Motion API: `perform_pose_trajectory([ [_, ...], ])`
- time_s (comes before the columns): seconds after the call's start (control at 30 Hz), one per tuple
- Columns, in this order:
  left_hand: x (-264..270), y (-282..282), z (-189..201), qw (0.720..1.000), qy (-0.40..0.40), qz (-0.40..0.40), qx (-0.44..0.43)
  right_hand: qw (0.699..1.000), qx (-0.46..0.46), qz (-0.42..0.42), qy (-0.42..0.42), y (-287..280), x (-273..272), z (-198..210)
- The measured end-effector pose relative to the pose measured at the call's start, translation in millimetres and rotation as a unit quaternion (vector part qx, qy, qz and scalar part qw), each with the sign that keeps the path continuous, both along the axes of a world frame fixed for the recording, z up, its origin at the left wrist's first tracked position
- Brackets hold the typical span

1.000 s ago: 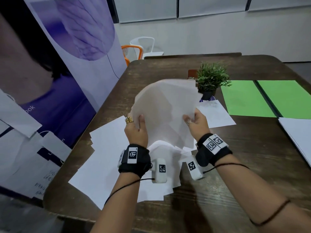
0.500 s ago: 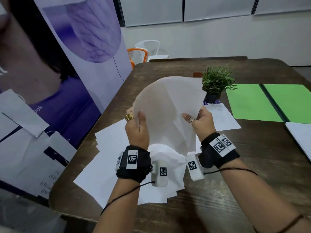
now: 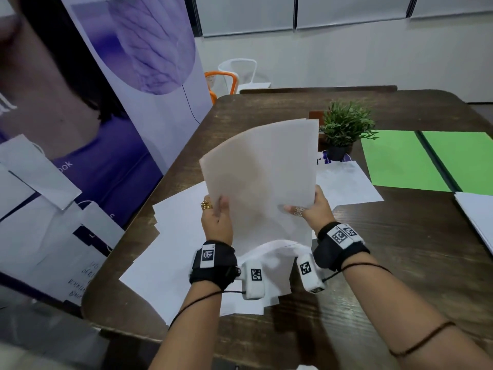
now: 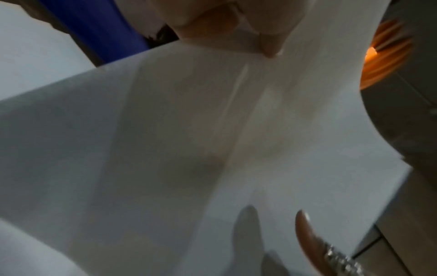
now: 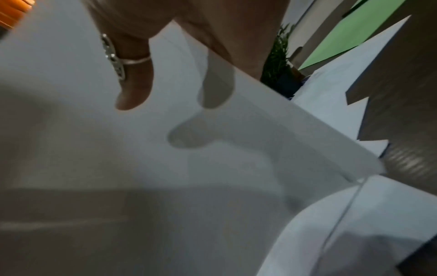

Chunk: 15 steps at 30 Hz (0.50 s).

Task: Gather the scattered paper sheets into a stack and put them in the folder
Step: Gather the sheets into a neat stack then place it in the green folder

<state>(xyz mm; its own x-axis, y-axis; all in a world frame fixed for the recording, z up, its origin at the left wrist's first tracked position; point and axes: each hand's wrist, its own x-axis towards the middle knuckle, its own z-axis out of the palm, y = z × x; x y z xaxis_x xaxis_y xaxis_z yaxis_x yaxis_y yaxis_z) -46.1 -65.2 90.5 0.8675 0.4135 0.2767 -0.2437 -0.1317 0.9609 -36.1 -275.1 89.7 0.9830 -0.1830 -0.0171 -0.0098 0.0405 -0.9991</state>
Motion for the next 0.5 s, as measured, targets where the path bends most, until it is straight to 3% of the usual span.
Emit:
perform_pose_trajectory([
  [0.1, -0.2, 0.4, -3.4, 0.999, 0.018, -0.018, -0.027, 0.999, 0.012, 0.019, 0.026, 4.6, -1.2, -9.0],
  [0.23, 1.8, 0.9, -21.3, 0.995, 0.077, -0.03, 0.046, 0.998, 0.017, 0.039, 0.05, 12.0, -2.5, -13.9],
  [0.4, 3.4, -0.6, -32.2, 0.994, 0.1, -0.028, 0.037, 0.996, 0.026, 0.053, 0.065, 14.6, -3.5, -8.8],
  [0.5, 5.2, -8.1, -25.9, 0.995, 0.085, -0.012, 0.049, 0.998, 0.034, 0.011, 0.053, 17.4, 0.4, -0.1],
])
